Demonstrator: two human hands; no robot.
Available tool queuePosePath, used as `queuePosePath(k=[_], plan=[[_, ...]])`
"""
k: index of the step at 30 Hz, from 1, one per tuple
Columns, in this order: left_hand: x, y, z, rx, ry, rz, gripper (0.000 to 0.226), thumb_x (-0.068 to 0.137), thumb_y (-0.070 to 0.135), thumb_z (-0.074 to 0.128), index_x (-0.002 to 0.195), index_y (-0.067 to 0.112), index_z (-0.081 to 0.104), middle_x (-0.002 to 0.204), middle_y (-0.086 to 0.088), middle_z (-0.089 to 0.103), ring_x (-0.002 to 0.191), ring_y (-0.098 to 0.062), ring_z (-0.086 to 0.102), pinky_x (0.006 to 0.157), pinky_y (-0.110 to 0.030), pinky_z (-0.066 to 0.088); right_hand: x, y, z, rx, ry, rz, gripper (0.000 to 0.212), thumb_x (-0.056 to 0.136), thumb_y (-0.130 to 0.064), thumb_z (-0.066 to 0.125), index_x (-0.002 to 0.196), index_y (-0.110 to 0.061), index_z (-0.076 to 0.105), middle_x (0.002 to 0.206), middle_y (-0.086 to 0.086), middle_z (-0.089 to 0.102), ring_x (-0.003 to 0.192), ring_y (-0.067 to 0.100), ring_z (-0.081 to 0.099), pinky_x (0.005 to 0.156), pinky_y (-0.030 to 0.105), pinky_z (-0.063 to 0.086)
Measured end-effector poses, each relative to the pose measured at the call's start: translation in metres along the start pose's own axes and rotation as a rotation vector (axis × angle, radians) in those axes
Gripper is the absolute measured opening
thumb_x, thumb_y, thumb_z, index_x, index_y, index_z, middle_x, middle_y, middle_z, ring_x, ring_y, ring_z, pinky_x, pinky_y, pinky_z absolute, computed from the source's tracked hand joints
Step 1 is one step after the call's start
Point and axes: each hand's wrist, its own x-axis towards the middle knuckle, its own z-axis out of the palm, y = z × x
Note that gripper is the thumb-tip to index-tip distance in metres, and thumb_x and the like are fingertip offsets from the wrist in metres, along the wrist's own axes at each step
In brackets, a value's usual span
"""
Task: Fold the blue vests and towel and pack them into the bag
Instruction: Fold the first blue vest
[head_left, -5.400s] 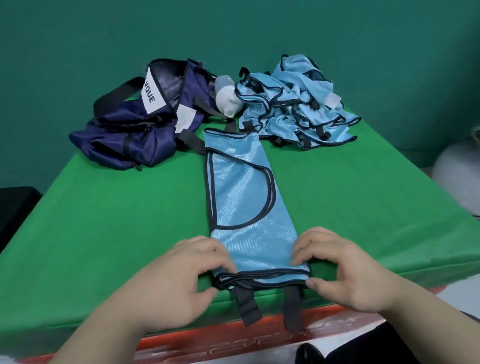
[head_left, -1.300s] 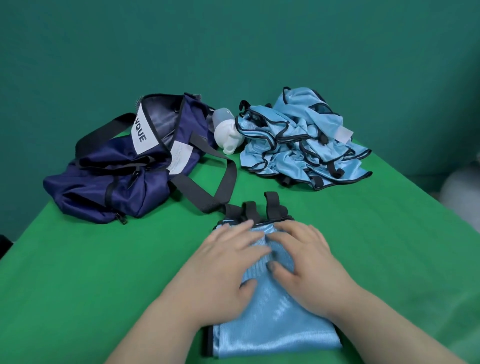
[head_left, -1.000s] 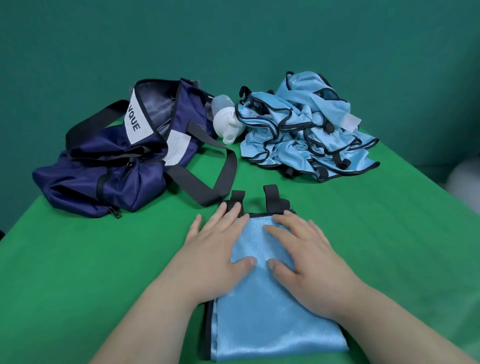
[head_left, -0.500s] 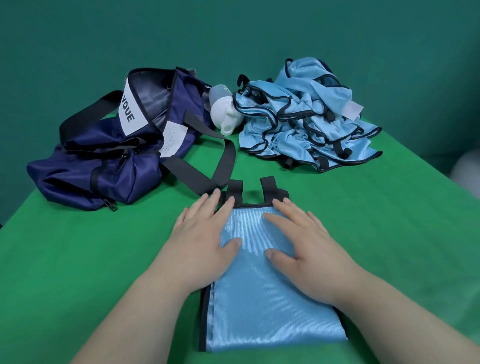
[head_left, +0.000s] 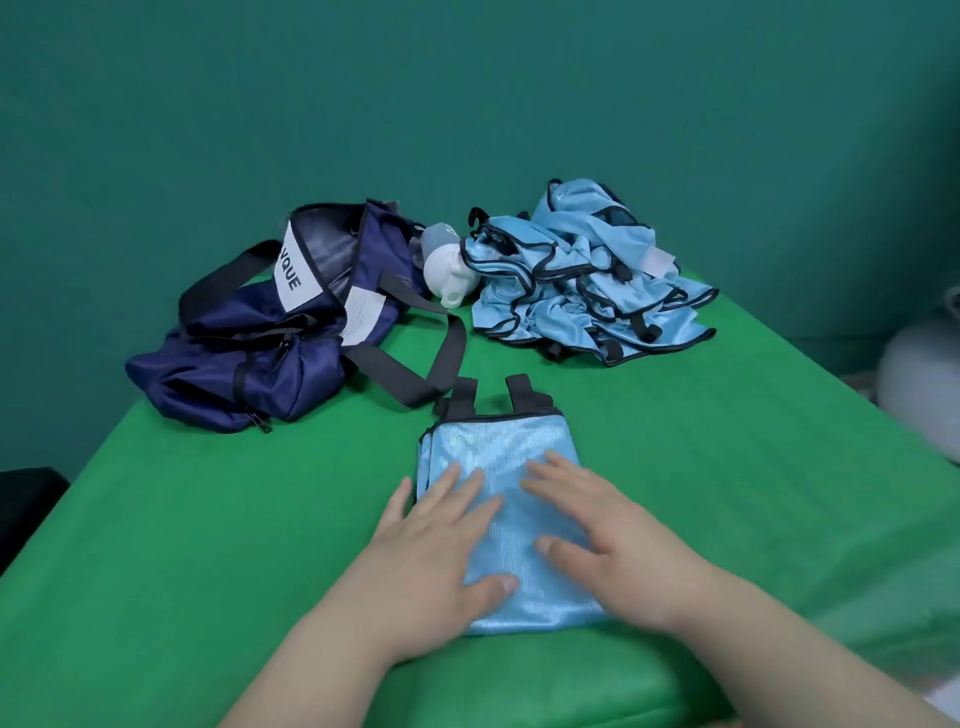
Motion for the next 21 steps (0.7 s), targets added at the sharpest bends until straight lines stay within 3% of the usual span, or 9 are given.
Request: queuePosePath(k=[3,8,11,13,17,21], plan=[[-0.002,-0.007,0.008,-0.035,0.007,-0.054,0.080,0.093,0.072,0.032,0.158,0.039,-0.001,0.158,0.019,-0.026,0.142,-0.001,-0.034,0.123,-0.042,-0.013,-0.002,0.005,-0.003,-0.285,-0.110,0.000,0.061,0.101,-0.049,0.042,0.157,-0.034,0.023,0.159,-0.024,0.001,0.150,-0.001,-0.010,0.119,0.023,-0.010],[-0.020,-0.006,0.011,-0.219,0.184,-0.117,0.078,0.086,0.072,0.026,0.156,0.038,0.018,0.159,0.025,-0.014,0.141,0.008,-0.028,0.120,-0.027,-0.012,-0.025,0.018,-0.014,-0.018,0.038,0.118,0.052,0.103,-0.044,0.046,0.152,-0.037,0.033,0.162,-0.022,0.016,0.148,-0.007,0.001,0.125,0.031,0.004],[-0.032,-0.001,0.012,-0.285,0.255,-0.069,0.075,0.079,0.078,0.029,0.144,0.042,0.044,0.160,0.027,0.008,0.145,0.011,-0.013,0.124,-0.029,-0.003,-0.043,0.007,-0.009,0.002,0.073,0.078,0.068,0.082,-0.067,0.049,0.145,-0.042,0.044,0.154,-0.029,0.025,0.147,-0.008,0.009,0.124,0.032,0.012],[-0.037,0.002,0.013,-0.328,0.278,-0.014,0.074,0.073,0.088,0.039,0.131,0.044,0.055,0.156,0.027,0.024,0.147,0.009,-0.001,0.124,-0.032,0.007,-0.052,-0.002,-0.003,-0.051,0.055,0.010,0.073,0.071,-0.070,0.056,0.139,-0.044,0.051,0.150,-0.031,0.027,0.148,-0.006,0.010,0.124,0.029,0.012],[-0.044,0.004,0.011,-0.336,0.257,0.061,0.063,0.069,0.085,0.055,0.121,0.049,0.060,0.143,0.036,0.036,0.144,0.010,0.013,0.122,-0.034,0.016,-0.057,-0.004,0.001,0.027,0.119,-0.041,0.048,0.068,-0.054,0.067,0.116,-0.047,0.066,0.144,-0.035,0.033,0.146,-0.010,0.011,0.121,0.025,0.018],[-0.048,0.004,0.012,-0.251,0.197,0.078,0.064,0.071,0.076,0.052,0.128,0.047,0.058,0.141,0.039,0.029,0.144,0.012,0.011,0.124,-0.032,0.003,-0.054,0.007,0.003,0.080,0.191,-0.043,0.012,0.077,-0.049,0.064,0.088,-0.050,0.069,0.138,-0.031,0.045,0.146,-0.003,0.022,0.118,0.027,0.026]])
